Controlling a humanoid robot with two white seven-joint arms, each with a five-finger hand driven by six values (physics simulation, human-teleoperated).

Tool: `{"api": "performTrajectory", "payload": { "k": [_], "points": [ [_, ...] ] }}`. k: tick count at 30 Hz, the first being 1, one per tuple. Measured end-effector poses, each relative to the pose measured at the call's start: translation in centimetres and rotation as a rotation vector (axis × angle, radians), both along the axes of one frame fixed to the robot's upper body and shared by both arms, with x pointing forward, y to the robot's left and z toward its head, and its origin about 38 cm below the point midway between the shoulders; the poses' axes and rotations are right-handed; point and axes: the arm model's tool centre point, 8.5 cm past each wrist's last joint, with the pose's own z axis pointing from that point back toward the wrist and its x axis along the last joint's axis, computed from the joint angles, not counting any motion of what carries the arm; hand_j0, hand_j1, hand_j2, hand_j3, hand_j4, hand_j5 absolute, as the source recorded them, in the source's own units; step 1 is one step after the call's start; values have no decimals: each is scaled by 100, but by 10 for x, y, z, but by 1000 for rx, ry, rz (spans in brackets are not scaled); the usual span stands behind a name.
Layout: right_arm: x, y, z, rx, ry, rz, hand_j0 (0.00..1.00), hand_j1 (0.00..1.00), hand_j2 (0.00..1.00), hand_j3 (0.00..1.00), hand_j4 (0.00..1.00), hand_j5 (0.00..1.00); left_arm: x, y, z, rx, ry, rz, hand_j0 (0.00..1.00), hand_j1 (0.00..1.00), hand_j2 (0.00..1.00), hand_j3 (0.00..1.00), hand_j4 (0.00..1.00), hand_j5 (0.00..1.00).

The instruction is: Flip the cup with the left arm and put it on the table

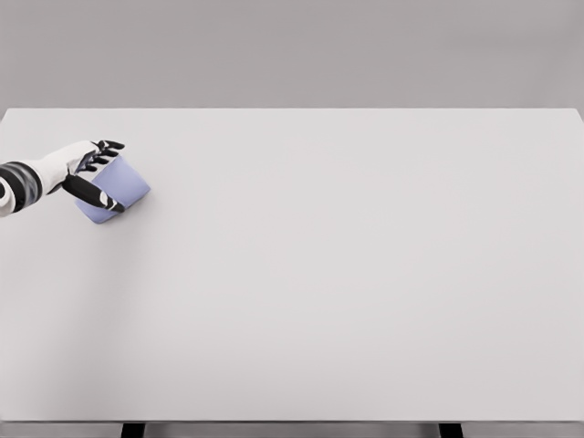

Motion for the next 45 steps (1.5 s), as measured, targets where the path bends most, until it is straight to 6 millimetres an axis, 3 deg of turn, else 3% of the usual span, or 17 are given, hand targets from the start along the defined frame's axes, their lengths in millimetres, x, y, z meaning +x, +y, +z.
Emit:
{"api": "performTrajectory", "payload": {
  "k": [26,31,39,45],
  "points": [
    [0,0,0,0,0,0,100,100,100,100,100,100,6,-5,-6,-19,12,8,100,100,100,100,100,100],
    [0,0,0,0,0,0,100,100,100,100,100,100,7,-3,-9,-22,22,16,85,85,85,85,85,85],
    [0,0,0,0,0,0,100,100,100,100,100,100,7,-3,-12,-29,29,20,80,80,80,80,80,80],
    [0,0,0,0,0,0,100,100,100,100,100,100,7,-4,-12,-33,27,22,60,60,60,60,60,60]
  ]
}}
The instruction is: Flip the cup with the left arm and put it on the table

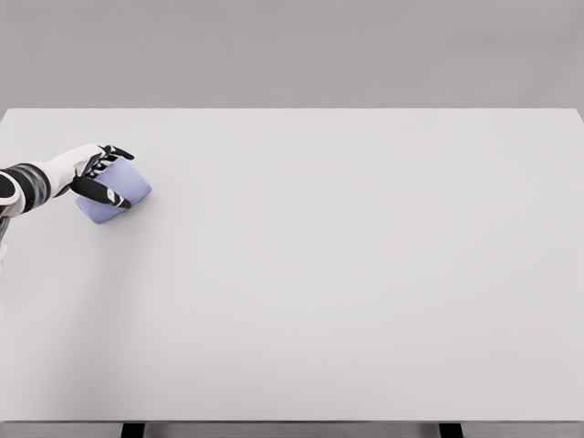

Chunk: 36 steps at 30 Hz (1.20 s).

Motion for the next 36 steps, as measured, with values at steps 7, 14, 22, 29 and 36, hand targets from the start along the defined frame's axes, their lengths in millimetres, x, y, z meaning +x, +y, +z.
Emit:
{"api": "performTrajectory", "payload": {
  "k": [7,14,22,29,36],
  "points": [
    [0,0,0,0,0,0,100,100,100,100,100,100,1,2,5,-11,-9,6,51,51,51,51,51,51],
    [0,0,0,0,0,0,100,100,100,100,100,100,1,5,14,-47,-27,9,47,47,47,47,47,47],
    [0,0,0,0,0,0,100,100,100,100,100,100,-3,14,21,-131,-27,14,47,47,47,47,47,47],
    [0,0,0,0,0,0,100,100,100,100,100,100,-1,13,28,-147,-89,-56,47,47,47,47,47,47],
    [-1,0,0,0,2,0,100,100,100,100,100,100,-4,9,34,-142,-258,-230,47,47,47,47,47,47]
  ]
}}
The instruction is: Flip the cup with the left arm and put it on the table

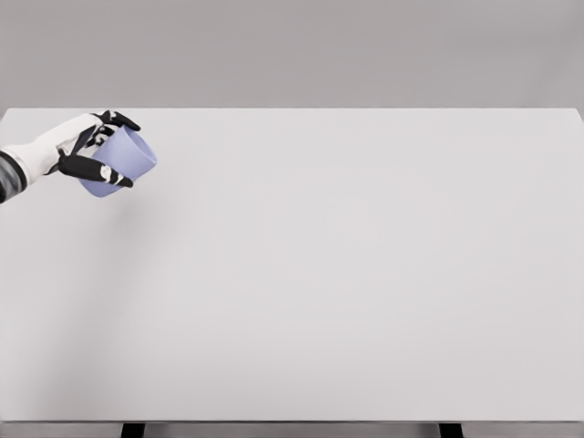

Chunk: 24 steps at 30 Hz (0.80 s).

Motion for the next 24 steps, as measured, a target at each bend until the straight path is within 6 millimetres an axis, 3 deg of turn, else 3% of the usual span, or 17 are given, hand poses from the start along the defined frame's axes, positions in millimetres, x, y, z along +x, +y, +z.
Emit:
{"api": "performTrajectory", "payload": {
  "k": [12,18,24],
  "points": [
    [1,0,0,0,-2,0,100,100,100,100,100,100,-9,10,-5,-122,-294,-235,46,46,46,46,46,46],
    [1,0,0,0,-2,0,100,100,100,100,100,100,-12,19,-27,-256,-395,-256,46,46,46,46,46,46],
    [1,0,0,0,-2,0,100,100,100,100,100,100,-19,22,-63,-397,-364,-186,47,47,47,47,47,47]
  ]
}}
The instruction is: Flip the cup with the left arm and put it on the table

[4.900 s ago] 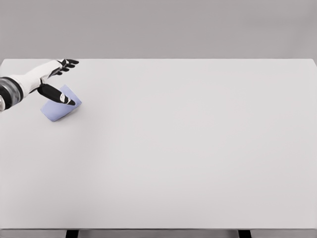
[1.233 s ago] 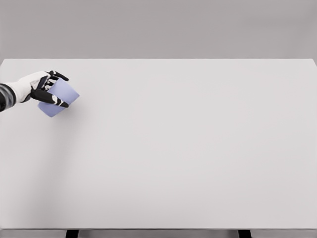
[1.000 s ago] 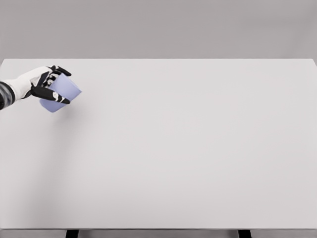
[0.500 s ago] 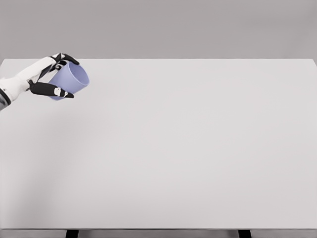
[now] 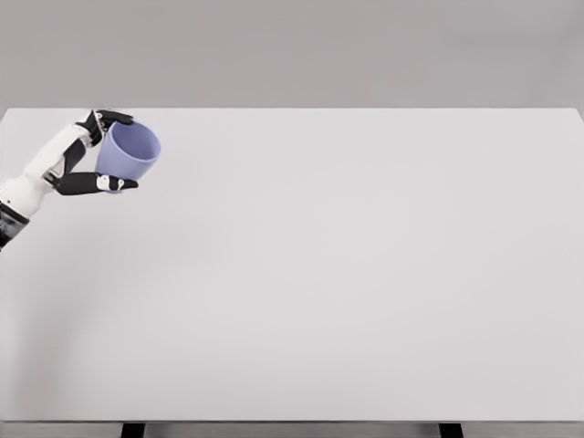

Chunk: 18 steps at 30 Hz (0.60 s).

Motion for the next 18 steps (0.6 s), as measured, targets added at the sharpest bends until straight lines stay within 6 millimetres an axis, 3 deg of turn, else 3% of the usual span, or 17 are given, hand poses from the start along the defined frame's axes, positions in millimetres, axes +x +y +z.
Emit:
{"api": "performTrajectory", "payload": {
  "k": [9,18],
  "points": [
    [0,0,0,0,0,0,100,100,100,100,100,100,-6,-3,-42,-204,86,63,47,47,47,47,47,47],
    [0,0,0,0,0,0,100,100,100,100,100,100,-11,-8,-64,-339,125,102,47,47,47,47,47,47]
  ]
}}
